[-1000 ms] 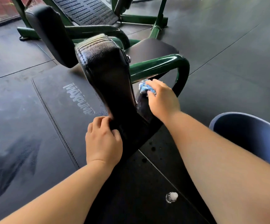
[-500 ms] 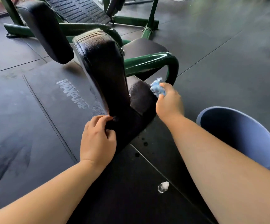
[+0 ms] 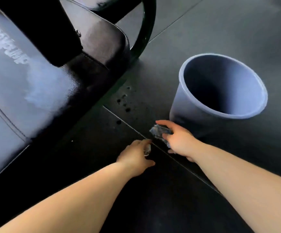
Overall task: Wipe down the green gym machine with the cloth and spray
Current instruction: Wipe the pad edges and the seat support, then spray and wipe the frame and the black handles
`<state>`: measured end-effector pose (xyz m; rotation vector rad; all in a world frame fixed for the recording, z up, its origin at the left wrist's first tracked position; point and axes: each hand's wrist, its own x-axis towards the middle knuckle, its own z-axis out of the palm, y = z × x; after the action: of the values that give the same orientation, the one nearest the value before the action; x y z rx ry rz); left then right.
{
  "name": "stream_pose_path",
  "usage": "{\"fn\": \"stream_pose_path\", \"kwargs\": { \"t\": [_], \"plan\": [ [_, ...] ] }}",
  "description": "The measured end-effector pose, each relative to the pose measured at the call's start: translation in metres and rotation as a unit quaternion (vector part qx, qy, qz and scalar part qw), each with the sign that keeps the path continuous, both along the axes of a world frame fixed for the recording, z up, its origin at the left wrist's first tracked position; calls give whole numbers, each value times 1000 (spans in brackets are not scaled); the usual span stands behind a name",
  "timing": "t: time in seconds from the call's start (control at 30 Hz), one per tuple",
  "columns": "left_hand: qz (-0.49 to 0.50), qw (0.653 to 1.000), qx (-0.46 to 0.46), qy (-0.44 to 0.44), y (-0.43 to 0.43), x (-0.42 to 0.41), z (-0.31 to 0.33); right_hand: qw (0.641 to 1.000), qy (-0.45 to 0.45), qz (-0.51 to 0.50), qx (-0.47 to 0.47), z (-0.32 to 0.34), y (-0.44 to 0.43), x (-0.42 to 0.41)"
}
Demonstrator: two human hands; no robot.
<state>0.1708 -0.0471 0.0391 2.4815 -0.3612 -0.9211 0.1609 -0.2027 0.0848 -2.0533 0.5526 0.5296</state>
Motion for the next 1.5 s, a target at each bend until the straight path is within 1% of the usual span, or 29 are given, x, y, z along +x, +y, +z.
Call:
{"fn": "stream_pose_path", "kwargs": {
  "t": [0.1, 0.13, 0.23, 0.33, 0.4, 0.5, 0.63, 0.77, 0.87, 0.97, 1.0, 1.03, 1.07, 1.1, 1.2, 1.23, 1.27, 1.37, 1.43, 1.5],
  "plan": [
    [47, 999, 6, -2, -14, 0, -14, 998, 48, 13, -24, -17, -13, -8],
    [73, 997, 2, -10, -11, 0, -14, 998, 48, 16, -25, -18, -12, -7],
    [126, 989, -61, -39, -11, 3, -8, 999, 44, 27, -2, -17, -15, -3],
    [176, 976, -125, -36, -9, 12, 9, 991, 75, 104, 23, -8, -13, 5],
    [199, 967, -155, -26, -4, 14, 28, 983, 96, 153, 42, 8, -7, 9],
    [232, 957, -171, -35, 4, 13, 70, 975, 98, 185, 68, 49, 0, 14],
    [239, 950, -198, -37, 11, 12, 145, 975, 64, 204, 52, 104, 8, 13],
    [217, 947, -235, -12, 20, 11, 235, 972, 63, 211, 85, 193, 16, 14],
    [240, 931, -276, 16, 27, 13, 309, 975, 41, 188, 110, 270, 17, 12],
    [265, 925, -270, 45, 31, 14, 376, 976, 31, 151, 150, 346, 21, 11],
    [268, 923, -268, 64, 31, 14, 401, 974, 32, 145, 168, 375, 24, 10],
    [275, 919, -271, 86, 31, 13, 415, 971, 32, 141, 193, 390, 25, 9],
    [279, 915, -270, 112, 33, 14, 453, 969, 28, 133, 208, 431, 26, 9],
    [290, 904, -278, 145, 34, 14, 477, 965, 30, 124, 228, 452, 27, 8],
    [316, 841, -347, 270, 38, 19, 569, 960, 11, 106, 258, 543, 29, 10],
    [312, 831, -360, 286, 43, 22, 598, 958, -6, 108, 264, 572, 31, 13],
    [305, 832, -368, 281, 47, 26, 633, 959, -24, 114, 258, 610, 35, 15],
    [290, 838, -395, 241, 55, 34, 704, 955, -69, 129, 258, 690, 44, 21],
    [296, 831, -422, 209, 60, 37, 765, 953, -114, 142, 243, 753, 51, 23],
    [301, 825, -452, 156, 61, 41, 809, 946, -158, 151, 240, 798, 57, 31]
  ]
}}
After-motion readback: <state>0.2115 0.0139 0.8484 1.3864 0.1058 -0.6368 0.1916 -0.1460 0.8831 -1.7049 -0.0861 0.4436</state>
